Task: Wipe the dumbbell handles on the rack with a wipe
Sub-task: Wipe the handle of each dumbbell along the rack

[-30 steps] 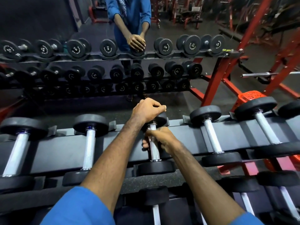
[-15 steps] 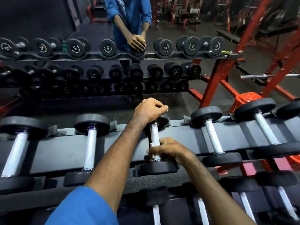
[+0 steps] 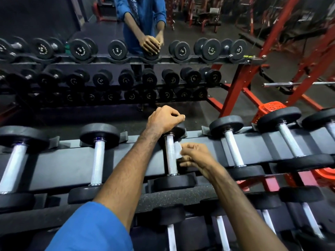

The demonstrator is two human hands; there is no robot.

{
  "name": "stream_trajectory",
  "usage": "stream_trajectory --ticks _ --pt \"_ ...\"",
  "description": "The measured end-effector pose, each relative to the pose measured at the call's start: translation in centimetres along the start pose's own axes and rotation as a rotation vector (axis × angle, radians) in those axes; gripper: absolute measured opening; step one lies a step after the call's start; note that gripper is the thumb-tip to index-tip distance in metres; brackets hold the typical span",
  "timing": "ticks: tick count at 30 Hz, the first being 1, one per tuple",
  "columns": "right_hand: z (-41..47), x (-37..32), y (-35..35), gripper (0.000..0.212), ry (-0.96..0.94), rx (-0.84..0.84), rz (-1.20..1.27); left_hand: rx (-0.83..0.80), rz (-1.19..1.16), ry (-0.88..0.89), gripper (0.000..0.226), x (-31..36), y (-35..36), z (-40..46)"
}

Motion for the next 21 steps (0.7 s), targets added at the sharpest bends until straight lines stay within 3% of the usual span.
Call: stream_trajectory --ticks 5,10,13,21 --pt "-1.5 -1.3 1.4 0.026 -0.165 0.058 -0.244 0.017 0.005 0.004 0.027 -0.2 -0.2 0.1" --pt "-1.6 -3.9 2.0 0.022 -0.347 0.377 -0.639 0.009 0.007 0.016 0.026 -0.1 -0.1 0.2" --pt "-0.7 -4.7 2.7 0.022 -0.301 0.468 -0.861 0.013 -0.006 0.013 0.026 -0.5 -0.2 0.2" --pt "-0.8 -4.9 2.5 0.019 -0.322 0.549 -0.816 0.029 -0.004 0.010 0.025 -0.3 -0.4 -0.2"
Point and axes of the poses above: each hand's wrist, its own z-axis towards the middle knuckle, its own y-axis out of the palm, x = y × z, the point moved 8 cm from there along z, towards the middle knuckle, and after that the axes turned 11 degrees about -x, right-handed, at the moved point
